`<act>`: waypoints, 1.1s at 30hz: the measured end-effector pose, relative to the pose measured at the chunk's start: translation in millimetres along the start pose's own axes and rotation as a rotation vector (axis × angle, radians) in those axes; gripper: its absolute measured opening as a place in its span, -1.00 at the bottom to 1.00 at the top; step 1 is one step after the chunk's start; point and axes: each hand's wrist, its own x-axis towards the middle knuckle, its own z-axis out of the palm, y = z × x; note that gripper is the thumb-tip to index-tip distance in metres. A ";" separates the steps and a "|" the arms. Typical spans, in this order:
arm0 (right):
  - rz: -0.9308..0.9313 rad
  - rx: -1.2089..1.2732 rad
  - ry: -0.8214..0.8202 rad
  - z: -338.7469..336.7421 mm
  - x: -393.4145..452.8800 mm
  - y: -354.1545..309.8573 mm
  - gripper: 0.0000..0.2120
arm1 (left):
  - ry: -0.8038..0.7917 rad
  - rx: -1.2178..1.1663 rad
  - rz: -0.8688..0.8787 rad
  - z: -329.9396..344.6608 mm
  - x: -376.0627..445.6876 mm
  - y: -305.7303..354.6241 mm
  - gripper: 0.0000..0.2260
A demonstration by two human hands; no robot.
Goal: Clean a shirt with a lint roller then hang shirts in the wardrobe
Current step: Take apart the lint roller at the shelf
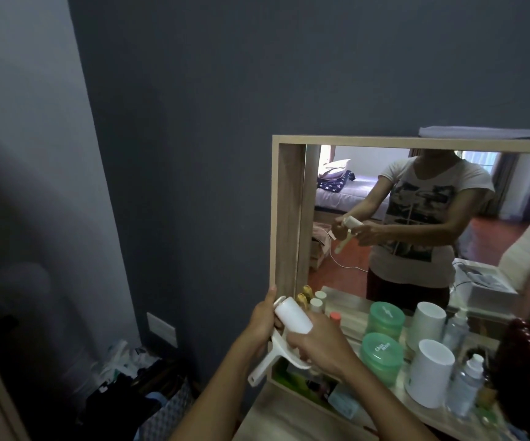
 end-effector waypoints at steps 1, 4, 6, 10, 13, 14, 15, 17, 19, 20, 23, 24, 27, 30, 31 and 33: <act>-0.005 0.007 0.000 -0.9 0.6 1.4 -0.56 | 0.008 -0.028 -0.002 2.3 -0.6 1.1 -0.49; -0.023 0.019 0.013 -3.4 0.5 4.1 -0.55 | -0.007 -0.087 -0.013 7.5 0.3 2.3 -0.51; -0.036 0.029 0.001 -5.1 1.0 5.9 -0.61 | -0.021 -0.125 -0.020 8.8 -1.7 2.7 -0.53; 0.044 0.162 -0.146 -11.8 -0.7 3.4 -0.57 | -0.054 -0.170 -0.030 9.4 -0.9 -0.3 -0.53; 0.082 0.238 -0.209 -14.5 -0.6 0.7 -0.51 | -0.065 -0.206 -0.024 8.5 0.2 1.9 -0.49; 0.065 0.255 -0.217 -14.8 -0.6 0.1 -0.54 | -0.066 -0.216 -0.025 8.7 -0.3 3.0 -0.50; 0.044 0.271 -0.225 -14.8 -0.5 -0.5 -0.58 | -0.067 -0.238 -0.035 8.4 -2.2 4.1 -0.51; 0.008 0.269 -0.239 -15.2 -1.8 -2.2 -0.62 | -0.078 -0.286 -0.067 9.3 -1.6 4.5 -0.54; -0.076 0.213 -0.276 -13.9 -5.2 -6.4 -0.65 | -0.047 -0.307 -0.116 9.0 0.1 3.0 -0.55; -0.130 0.176 -0.301 -12.5 -7.2 -9.8 -0.67 | -0.031 -0.325 -0.140 7.6 -2.0 3.3 -0.56; -0.183 0.135 -0.282 -9.3 -11.2 -21.6 -0.72 | 0.046 -0.336 -0.173 -4.2 -3.9 -1.3 -0.44; -0.151 0.196 -0.239 -10.3 -10.1 -23.7 -0.73 | 0.027 -0.322 -0.158 -7.7 -4.2 -2.7 -0.39; 0.013 0.600 -0.115 -17.5 -0.8 -24.1 -0.70 | -0.046 -0.320 -0.134 -17.5 -8.3 -4.5 -0.47; 0.196 1.131 -0.091 -25.4 7.0 -19.0 -0.80 | -0.055 -0.273 -0.157 -25.7 -11.7 -13.3 -0.54; 0.244 1.231 -0.115 -28.2 6.8 -18.9 -0.86 | -0.046 -0.255 -0.186 -27.7 -10.1 -21.9 -0.54; 0.293 1.287 -0.163 -31.9 4.9 -19.0 -0.89 | 0.005 -0.243 -0.253 -30.4 -8.2 -42.2 -0.49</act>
